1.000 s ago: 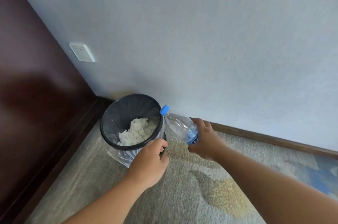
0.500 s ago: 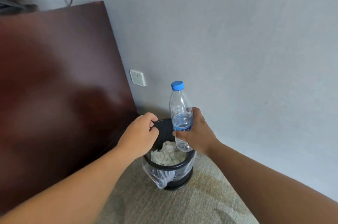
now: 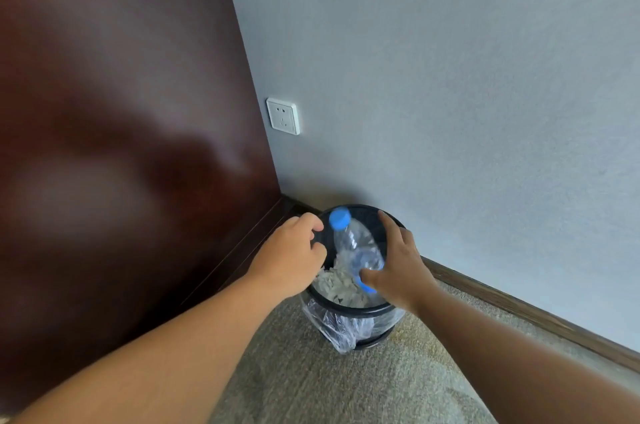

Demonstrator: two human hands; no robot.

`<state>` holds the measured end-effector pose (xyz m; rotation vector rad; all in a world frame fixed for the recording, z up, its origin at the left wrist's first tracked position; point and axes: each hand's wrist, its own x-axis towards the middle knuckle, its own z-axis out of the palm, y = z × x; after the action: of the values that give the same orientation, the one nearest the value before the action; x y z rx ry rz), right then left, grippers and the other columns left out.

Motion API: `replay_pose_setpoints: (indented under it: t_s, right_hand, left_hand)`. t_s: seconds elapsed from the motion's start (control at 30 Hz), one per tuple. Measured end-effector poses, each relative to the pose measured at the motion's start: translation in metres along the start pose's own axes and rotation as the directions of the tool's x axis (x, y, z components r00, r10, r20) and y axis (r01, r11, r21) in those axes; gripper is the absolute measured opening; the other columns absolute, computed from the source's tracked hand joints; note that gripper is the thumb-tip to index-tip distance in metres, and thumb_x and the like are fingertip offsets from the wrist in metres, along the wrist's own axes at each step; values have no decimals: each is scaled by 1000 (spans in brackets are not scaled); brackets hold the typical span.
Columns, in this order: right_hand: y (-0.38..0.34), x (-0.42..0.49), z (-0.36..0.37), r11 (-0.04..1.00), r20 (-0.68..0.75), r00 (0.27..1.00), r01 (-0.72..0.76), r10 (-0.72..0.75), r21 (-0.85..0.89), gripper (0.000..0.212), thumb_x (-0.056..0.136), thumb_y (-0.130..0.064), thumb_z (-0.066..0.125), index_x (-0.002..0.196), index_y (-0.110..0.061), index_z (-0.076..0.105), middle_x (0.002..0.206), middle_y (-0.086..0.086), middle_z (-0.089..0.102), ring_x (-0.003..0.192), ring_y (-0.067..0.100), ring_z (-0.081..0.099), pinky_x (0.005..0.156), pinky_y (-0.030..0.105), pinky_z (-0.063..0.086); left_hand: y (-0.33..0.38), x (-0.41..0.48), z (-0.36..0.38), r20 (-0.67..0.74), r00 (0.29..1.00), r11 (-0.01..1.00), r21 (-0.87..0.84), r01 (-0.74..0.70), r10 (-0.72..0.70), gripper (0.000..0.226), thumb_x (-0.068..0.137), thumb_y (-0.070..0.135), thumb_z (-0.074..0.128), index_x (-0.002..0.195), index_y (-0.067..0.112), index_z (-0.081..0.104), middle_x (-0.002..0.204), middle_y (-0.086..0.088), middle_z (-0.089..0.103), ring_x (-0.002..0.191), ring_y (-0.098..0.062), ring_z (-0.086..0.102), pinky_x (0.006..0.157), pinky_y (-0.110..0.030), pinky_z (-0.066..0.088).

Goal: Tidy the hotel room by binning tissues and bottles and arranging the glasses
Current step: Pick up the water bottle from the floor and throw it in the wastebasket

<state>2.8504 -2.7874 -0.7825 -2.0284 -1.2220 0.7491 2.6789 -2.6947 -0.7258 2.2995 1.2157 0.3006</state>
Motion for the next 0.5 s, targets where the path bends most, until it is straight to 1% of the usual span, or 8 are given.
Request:
replay_pose_setpoints:
  t_s: [0.07,0.1,0.17,0.23,0.37,0.5]
  right_hand:
    - [0,-5,2,999,-41,999,27,-29,-46,99,72,-28,67,148,-38,4,141,-3,26,126,24,38,102,44,43]
    - [-4,-4,0,996,-79,995,53,-59,-72,93,75,-31,64,148,-36,7,140,-2,28,126,23,38,102,42,42]
    - [-21,2,-8,985,-151,981,99,-120,-142,80,79,-36,60,147,-30,17,139,0,34,123,22,42,99,38,43]
    - [-48,6,-20,970,-181,969,132,-170,-206,69,83,-37,57,144,-26,28,138,0,39,121,21,46,94,33,42]
    - [-124,0,-52,954,-144,966,175,-214,-244,54,86,-36,55,137,-24,41,136,-4,46,120,18,47,91,26,37]
    - [-218,-19,-99,942,-108,960,225,-258,-250,42,89,-32,52,130,-23,49,129,-4,52,112,17,53,85,25,40]
  left_hand:
    - [-5,3,3,28,999,1000,14,-19,19,31,88,19,48,119,24,53,106,7,51,100,-14,53,86,-33,46]
    - [-7,5,2,37,999,999,22,-30,29,32,89,19,48,120,24,52,107,7,51,100,-13,53,85,-32,45]
    - [-8,10,-7,39,999,999,31,-38,37,32,89,20,47,121,23,51,110,5,52,102,-14,52,84,-32,45]
    - [-3,12,-24,33,999,999,31,-33,32,32,90,19,47,121,22,52,112,4,52,102,-15,52,84,-33,45]
    - [20,1,-86,46,999,1000,9,-5,5,31,90,18,48,120,20,53,113,0,54,103,-17,53,87,-36,46]
    - [59,-19,-179,25,999,1000,10,25,-25,32,90,17,46,121,20,53,114,0,54,106,-17,52,86,-31,43]
